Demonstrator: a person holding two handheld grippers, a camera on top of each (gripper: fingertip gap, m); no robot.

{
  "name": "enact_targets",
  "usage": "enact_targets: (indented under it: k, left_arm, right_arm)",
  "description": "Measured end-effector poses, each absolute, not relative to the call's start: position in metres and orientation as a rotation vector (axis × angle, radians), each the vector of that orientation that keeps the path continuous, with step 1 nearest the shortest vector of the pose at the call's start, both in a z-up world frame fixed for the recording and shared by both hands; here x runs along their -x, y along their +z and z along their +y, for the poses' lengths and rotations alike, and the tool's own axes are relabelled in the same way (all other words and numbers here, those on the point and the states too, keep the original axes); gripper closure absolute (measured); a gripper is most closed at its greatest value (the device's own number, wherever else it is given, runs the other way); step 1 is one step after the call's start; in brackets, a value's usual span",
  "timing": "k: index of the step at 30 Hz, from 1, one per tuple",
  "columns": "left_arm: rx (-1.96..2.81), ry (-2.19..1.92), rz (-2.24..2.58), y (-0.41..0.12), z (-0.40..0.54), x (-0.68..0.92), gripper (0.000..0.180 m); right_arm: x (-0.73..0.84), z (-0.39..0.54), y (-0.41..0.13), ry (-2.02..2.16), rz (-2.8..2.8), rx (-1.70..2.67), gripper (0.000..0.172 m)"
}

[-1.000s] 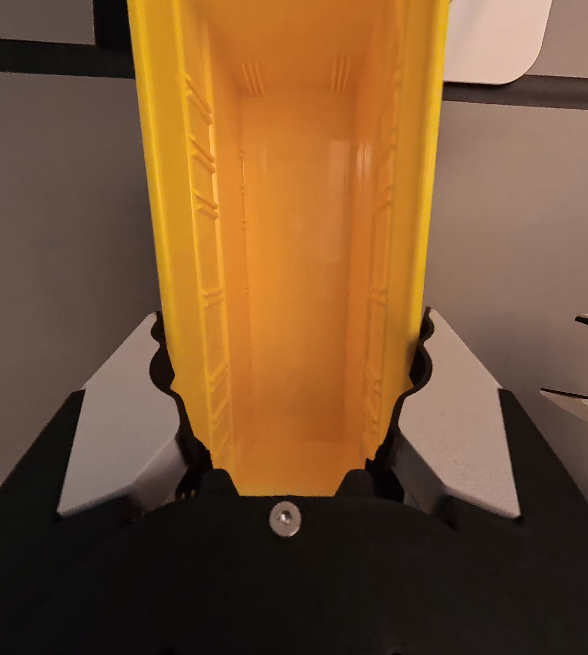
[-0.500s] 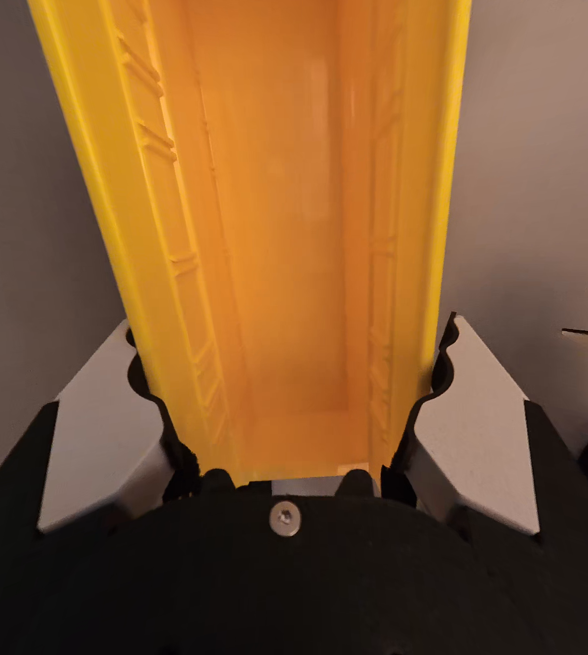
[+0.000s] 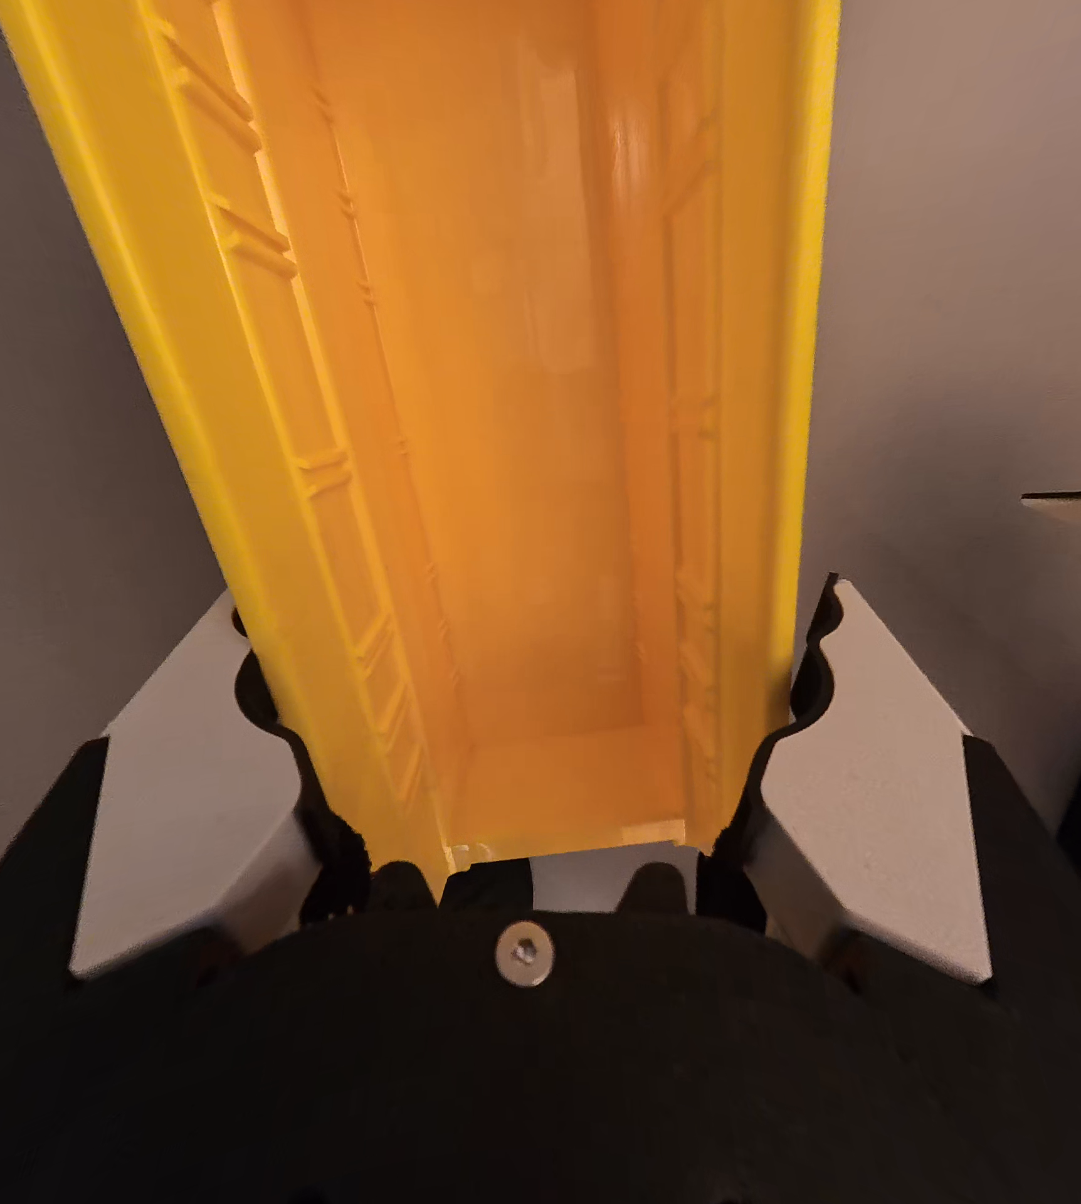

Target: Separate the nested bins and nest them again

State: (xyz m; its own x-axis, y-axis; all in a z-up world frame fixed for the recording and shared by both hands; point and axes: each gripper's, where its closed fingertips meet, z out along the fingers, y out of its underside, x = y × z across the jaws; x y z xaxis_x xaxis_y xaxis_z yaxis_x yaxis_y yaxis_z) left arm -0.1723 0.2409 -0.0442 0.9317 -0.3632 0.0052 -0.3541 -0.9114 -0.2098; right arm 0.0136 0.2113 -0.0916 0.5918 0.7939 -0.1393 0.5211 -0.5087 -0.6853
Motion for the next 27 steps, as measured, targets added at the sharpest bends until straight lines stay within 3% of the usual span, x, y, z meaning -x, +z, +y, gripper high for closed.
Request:
enact_targets:
  k: [6,11,15,19,22,27]
  left_arm:
    - [2.844,-0.157,0.578,-0.035,0.239,0.173,0.022]
    - [2.536,-0.139,0.645,0.021,0.25,0.181,0.03]
    - [2.044,-0.172,0.632,0.103,0.248,0.176,0.051]
    - [1.441,-0.101,0.428,0.184,0.21,0.202,0.092]
    - [1.104,-0.167,0.436,0.213,0.17,0.193,0.129]
    - [1.053,-0.234,0.482,0.23,0.168,0.172,0.125]
  right_arm:
    - [-0.015,0.212,-0.094,0.576,-1.04,2.232,0.112]
    - [-0.018,0.216,-0.097,0.553,-1.021,2.243,0.111]
    - [-0.017,0.219,-0.092,0.573,-1.005,2.223,0.111]
    - [-0.007,0.218,-0.072,0.662,-0.97,2.144,0.111]
    - [-0.005,0.221,-0.059,0.669,-0.947,2.092,0.111]
    - [-0.008,0.23,-0.048,0.664,-0.881,2.054,0.112]
